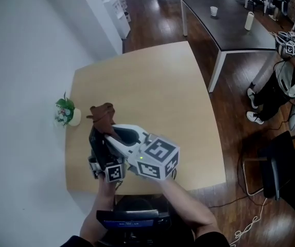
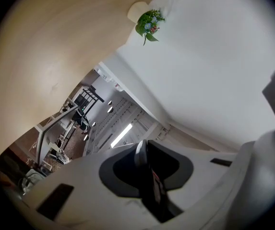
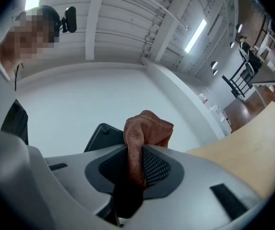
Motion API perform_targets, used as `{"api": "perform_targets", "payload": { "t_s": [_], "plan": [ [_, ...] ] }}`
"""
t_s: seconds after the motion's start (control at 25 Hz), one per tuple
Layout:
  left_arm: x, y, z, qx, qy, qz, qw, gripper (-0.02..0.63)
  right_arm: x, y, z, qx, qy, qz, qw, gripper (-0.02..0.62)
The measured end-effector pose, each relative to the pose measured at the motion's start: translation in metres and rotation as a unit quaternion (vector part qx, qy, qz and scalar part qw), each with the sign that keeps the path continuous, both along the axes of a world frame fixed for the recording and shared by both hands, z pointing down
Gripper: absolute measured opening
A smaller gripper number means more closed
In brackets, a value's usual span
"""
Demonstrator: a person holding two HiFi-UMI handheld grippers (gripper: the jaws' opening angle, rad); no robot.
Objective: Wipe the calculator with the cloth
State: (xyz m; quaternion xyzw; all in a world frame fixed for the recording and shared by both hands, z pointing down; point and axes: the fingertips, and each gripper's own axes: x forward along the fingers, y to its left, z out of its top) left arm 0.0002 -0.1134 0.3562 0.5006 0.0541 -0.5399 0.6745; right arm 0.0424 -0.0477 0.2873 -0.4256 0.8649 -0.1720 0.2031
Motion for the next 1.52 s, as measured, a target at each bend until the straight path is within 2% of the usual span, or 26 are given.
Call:
{"api": "perform_targets", "payload": {
  "t_s": [0.16, 0.24, 0.28, 0.4, 0.48, 0.56, 0.68, 0.76, 0.88, 1.0, 1.12, 1.24, 1.36, 1.4, 1.44, 1.52],
  "plan": [
    [0.009, -0.003, -0.005, 0.003, -0.002, 0.002, 1.0000, 0.051, 0.013, 0.010, -0.003, 0.005, -0.025, -0.005, 1.000, 0.083],
    [0.011, -0.009, -0.009, 0.006, 0.005, 0.005, 1.0000, 0.051, 0.019, 0.017, -0.009, 0.024, -0.032, -0.006, 0.999, 0.083],
    [0.012, -0.014, -0.008, 0.003, 0.015, 0.008, 0.9998, 0.051, 0.020, 0.022, -0.015, 0.044, -0.031, -0.008, 0.999, 0.083],
    [0.015, -0.028, 0.015, -0.029, 0.085, 0.040, 0.9952, 0.052, 0.004, 0.038, -0.042, 0.117, -0.014, -0.035, 0.992, 0.083],
    [0.020, -0.029, 0.025, -0.046, 0.106, 0.053, 0.9919, 0.052, -0.010, 0.038, -0.047, 0.130, 0.015, -0.041, 0.991, 0.083],
    [0.027, -0.025, 0.026, -0.051, 0.104, 0.058, 0.9916, 0.057, -0.012, 0.027, -0.044, 0.116, 0.030, -0.031, 0.992, 0.083],
    [0.036, -0.020, 0.005, -0.027, 0.069, 0.050, 0.9960, 0.064, 0.000, 0.005, -0.035, 0.078, 0.031, -0.007, 0.996, 0.083],
    [0.039, -0.020, -0.016, 0.003, 0.043, 0.040, 0.9983, 0.061, 0.013, -0.010, -0.024, 0.043, 0.052, 0.027, 0.997, 0.083],
    [0.040, -0.023, -0.026, 0.018, 0.035, 0.038, 0.9985, 0.057, 0.035, -0.024, -0.009, 0.002, 0.084, 0.078, 0.993, 0.086],
    [0.040, -0.028, -0.030, 0.022, 0.036, 0.033, 0.9985, 0.052, 0.047, -0.023, -0.007, -0.005, 0.088, 0.098, 0.991, 0.086],
    [0.042, -0.032, -0.034, 0.025, 0.036, 0.027, 0.9987, 0.053, 0.054, -0.012, -0.017, 0.014, 0.062, 0.097, 0.993, 0.084],
    [0.043, -0.037, -0.029, 0.017, 0.024, 0.014, 0.9995, 0.053, 0.046, -0.007, -0.020, 0.021, 0.044, 0.062, 0.997, 0.084],
    [0.024, -0.048, 0.031, -0.063, 0.007, -0.033, 0.9974, 0.055, 0.018, 0.010, -0.010, 0.011, 0.026, -0.033, 0.999, 0.083],
    [0.024, -0.048, 0.037, -0.068, 0.000, -0.034, 0.9971, 0.057, 0.010, 0.020, -0.007, 0.011, 0.024, -0.065, 0.998, 0.083],
    [0.027, -0.046, 0.036, -0.059, -0.007, -0.027, 0.9979, 0.058, 0.005, 0.030, -0.004, 0.011, 0.027, -0.094, 0.995, 0.081],
    [0.041, -0.038, 0.019, -0.014, -0.025, 0.002, 0.9996, 0.058, 0.002, 0.051, 0.000, 0.019, 0.031, -0.140, 0.990, 0.081]
  ]
}}
